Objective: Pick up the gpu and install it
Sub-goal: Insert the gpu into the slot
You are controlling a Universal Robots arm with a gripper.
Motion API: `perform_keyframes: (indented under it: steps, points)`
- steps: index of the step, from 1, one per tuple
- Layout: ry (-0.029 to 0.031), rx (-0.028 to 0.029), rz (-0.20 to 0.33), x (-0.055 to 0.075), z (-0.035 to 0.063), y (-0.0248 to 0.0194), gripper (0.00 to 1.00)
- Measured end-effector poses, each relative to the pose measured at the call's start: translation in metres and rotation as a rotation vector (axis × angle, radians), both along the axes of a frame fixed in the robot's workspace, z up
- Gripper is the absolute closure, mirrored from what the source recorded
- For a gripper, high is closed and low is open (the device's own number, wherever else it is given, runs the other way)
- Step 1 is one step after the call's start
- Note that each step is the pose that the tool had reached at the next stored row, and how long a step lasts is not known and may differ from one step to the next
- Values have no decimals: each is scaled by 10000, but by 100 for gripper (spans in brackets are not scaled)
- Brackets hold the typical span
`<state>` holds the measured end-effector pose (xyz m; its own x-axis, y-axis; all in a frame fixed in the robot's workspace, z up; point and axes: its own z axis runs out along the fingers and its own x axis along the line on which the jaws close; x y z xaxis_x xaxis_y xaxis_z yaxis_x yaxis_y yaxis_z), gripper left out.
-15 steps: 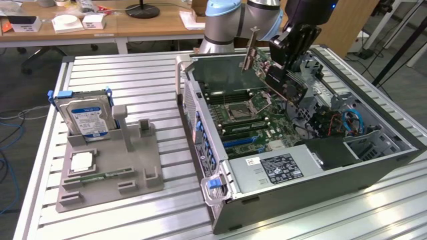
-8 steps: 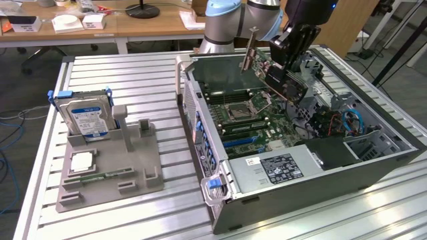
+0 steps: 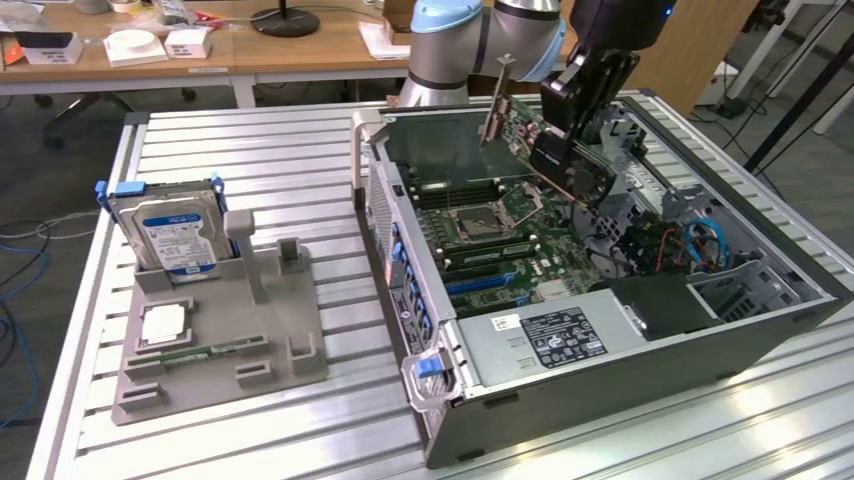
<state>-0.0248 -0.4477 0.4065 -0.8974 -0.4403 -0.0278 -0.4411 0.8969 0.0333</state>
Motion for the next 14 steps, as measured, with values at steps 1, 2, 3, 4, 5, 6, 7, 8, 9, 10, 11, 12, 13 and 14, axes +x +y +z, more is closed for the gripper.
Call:
perform_keyframes:
  steps: [1,2,3,4,5,6,7,8,9,10,11,12,13,14]
  points:
    - [0,0,3,0,0,0,74]
    - [0,1,4,0,0,0,74]
    - [0,1,4,0,0,0,74]
    - [0,1,5,0,0,0,74]
    - [-1,1,4,0,0,0,74]
    - [-1,0,5,0,0,0,74]
    - [0,1,5,0,0,0,74]
    - [0,1,5,0,0,0,74]
    - [0,0,5,0,0,0,74]
    - [-1,0,13,0,0,0,74]
    - [0,1,28,0,0,0,74]
    - [0,0,48,0,0,0,74]
    - [0,0,71,0,0,0,74]
    - [0,1,99,0,0,0,74]
